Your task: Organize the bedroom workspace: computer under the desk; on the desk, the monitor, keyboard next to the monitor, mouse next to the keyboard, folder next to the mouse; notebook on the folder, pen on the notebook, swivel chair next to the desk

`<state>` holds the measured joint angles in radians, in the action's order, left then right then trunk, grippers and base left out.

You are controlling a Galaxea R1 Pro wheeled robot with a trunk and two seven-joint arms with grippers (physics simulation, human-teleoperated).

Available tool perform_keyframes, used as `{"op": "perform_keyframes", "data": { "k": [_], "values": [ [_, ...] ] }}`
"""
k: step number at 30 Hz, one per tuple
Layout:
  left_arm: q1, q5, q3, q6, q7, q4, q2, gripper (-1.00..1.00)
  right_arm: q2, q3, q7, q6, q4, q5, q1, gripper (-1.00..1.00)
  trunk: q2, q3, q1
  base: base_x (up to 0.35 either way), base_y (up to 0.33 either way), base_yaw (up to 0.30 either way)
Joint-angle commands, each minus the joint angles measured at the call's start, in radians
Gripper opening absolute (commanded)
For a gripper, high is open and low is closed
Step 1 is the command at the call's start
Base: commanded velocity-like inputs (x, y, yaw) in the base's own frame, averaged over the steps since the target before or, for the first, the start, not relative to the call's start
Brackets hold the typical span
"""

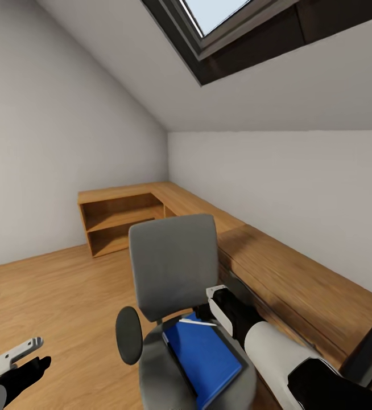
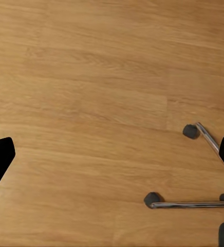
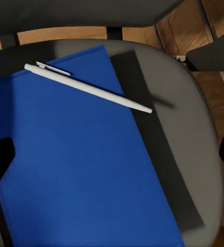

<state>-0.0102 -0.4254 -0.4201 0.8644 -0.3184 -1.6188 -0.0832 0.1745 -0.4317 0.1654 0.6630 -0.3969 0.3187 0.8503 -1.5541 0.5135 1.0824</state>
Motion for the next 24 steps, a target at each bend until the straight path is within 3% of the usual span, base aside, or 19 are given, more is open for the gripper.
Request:
{"op": "perform_keyframes", "data": {
  "k": [1,5,6,10,12,14,15,17,21,23,24],
  "values": [
    [-0.001,-0.01,0.0,0.003,-0.008,-0.001,-0.001,1.0,0.0,-0.005,0.008,0.003,0.0,0.01,0.001,1.0,-0.008,0.004,0.004,0.0,0.0,0.0],
    [-0.001,-0.011,0.0,0.004,-0.008,-0.001,-0.001,1.0,0.0,-0.016,-0.004,0.003,-0.001,0.007,0.002,1.0,-0.036,0.017,0.019,0.0,0.0,0.0],
    [-0.001,-0.01,0.0,0.003,-0.008,-0.001,-0.001,1.0,-0.001,-0.036,-0.015,0.002,-0.003,0.002,0.002,1.0,-0.043,0.02,0.023,0.0,0.0,0.0],
    [-0.001,-0.011,0.0,0.003,-0.008,-0.001,0.0,1.0,-0.046,-0.168,-0.141,0.004,-0.048,-0.017,0.002,1.0,-0.071,0.033,0.038,0.0,0.0,0.0],
    [-0.001,-0.011,0.0,0.003,-0.008,-0.001,0.0,1.0,-0.071,-0.249,-0.213,0.007,-0.082,-0.028,0.002,1.0,-0.085,0.039,0.046,0.0,0.0,0.0],
    [-0.001,-0.012,0.0,0.003,-0.008,-0.001,0.0,1.0,-0.109,-0.362,-0.292,0.01,-0.125,-0.053,0.002,1.0,-0.099,0.045,0.054,0.0,0.0,0.0],
    [-0.001,-0.013,0.0,0.003,-0.008,-0.001,0.0,1.0,-0.12,-0.385,-0.31,0.01,-0.135,-0.058,0.002,1.0,-0.106,0.048,0.058,0.0,0.0,0.0],
    [-0.001,-0.014,0.0,0.003,-0.008,-0.001,0.0,1.0,-0.205,-0.462,-0.451,0.007,-0.204,-0.073,0.002,1.0,-0.12,0.054,0.065,0.0,0.0,0.0],
    [-0.001,-0.015,0.0,0.003,-0.008,-0.001,0.003,1.0,-0.277,-0.476,-0.602,-0.036,-0.235,-0.077,0.003,1.0,-0.148,0.067,0.081,0.0,0.0,0.0],
    [-0.001,-0.015,0.0,0.003,-0.008,-0.001,0.003,1.0,-0.284,-0.476,-0.619,-0.057,-0.237,-0.076,0.002,1.0,-0.162,0.073,0.088,0.0,0.0,0.0],
    [-0.001,-0.015,0.001,0.002,-0.008,-0.001,0.006,1.0,-0.294,-0.445,-0.646,-0.097,-0.241,-0.071,0.002,1.0,-0.169,0.076,0.092,0.0,0.0,0.0]
  ]
}}
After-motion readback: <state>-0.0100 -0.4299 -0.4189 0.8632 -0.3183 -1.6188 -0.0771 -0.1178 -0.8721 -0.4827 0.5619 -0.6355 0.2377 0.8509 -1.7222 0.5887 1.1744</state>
